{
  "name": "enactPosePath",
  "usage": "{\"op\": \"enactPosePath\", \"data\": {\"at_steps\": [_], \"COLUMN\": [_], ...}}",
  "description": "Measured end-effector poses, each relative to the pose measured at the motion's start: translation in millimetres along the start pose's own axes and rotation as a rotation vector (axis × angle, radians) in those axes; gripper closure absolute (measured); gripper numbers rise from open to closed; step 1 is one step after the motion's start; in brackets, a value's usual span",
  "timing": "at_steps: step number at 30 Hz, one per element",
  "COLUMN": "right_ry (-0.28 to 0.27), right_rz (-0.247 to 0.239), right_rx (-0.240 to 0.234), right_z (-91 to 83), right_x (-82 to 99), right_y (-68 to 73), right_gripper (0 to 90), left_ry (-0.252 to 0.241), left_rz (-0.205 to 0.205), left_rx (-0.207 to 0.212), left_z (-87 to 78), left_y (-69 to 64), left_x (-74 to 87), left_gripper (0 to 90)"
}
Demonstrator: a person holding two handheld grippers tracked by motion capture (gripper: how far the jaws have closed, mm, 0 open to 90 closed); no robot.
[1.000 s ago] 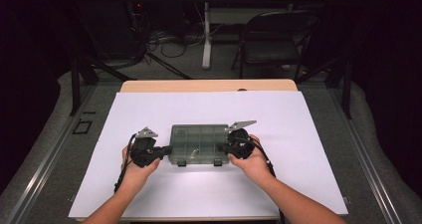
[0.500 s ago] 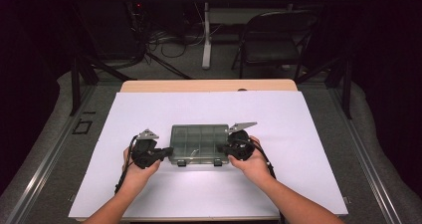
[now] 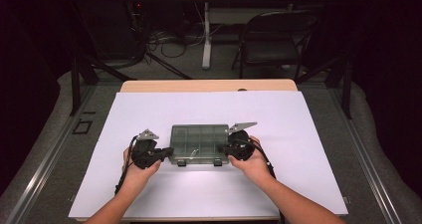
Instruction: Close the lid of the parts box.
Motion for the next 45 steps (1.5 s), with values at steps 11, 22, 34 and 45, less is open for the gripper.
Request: {"op": "enactPosePath", "data": {"at_steps": [11, 22, 34, 45], "right_ry": [0.010, -0.020, -0.105, -0.154], "right_rz": [-0.004, -0.001, -0.055, -0.066], "right_rx": [0.004, 0.004, 0.044, 0.043], "right_z": [-0.6, -3.8, -25.5, -42.0], "right_x": [0.4, -4.5, -15.5, -9.1], "right_y": [0.0, 1.5, 9.2, 9.2], "right_gripper": [90.0, 80.1, 54.0, 40.8], "left_ry": [-0.017, -0.015, -0.021, -0.118], "left_rz": [-0.010, 0.008, 0.024, 0.021], "left_rx": [-0.004, -0.003, 0.003, -0.001], "left_z": [-11.1, -15.5, -18.6, -34.9], "left_y": [1.8, 1.2, -1.9, 4.7], "left_x": [-1.5, 1.5, 6.9, 5.0], "left_gripper": [82.2, 65.2, 47.5, 43.4]}}
Point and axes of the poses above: each handheld gripper's, and its own axes: z roughly forward along the jaws, x roughly out of its underside, y roughly to its left, the point moved 9 cm from there along z, roughly forward along the jaws, and after that the axes turned 6 degrees about x, right-handed, at the moved point
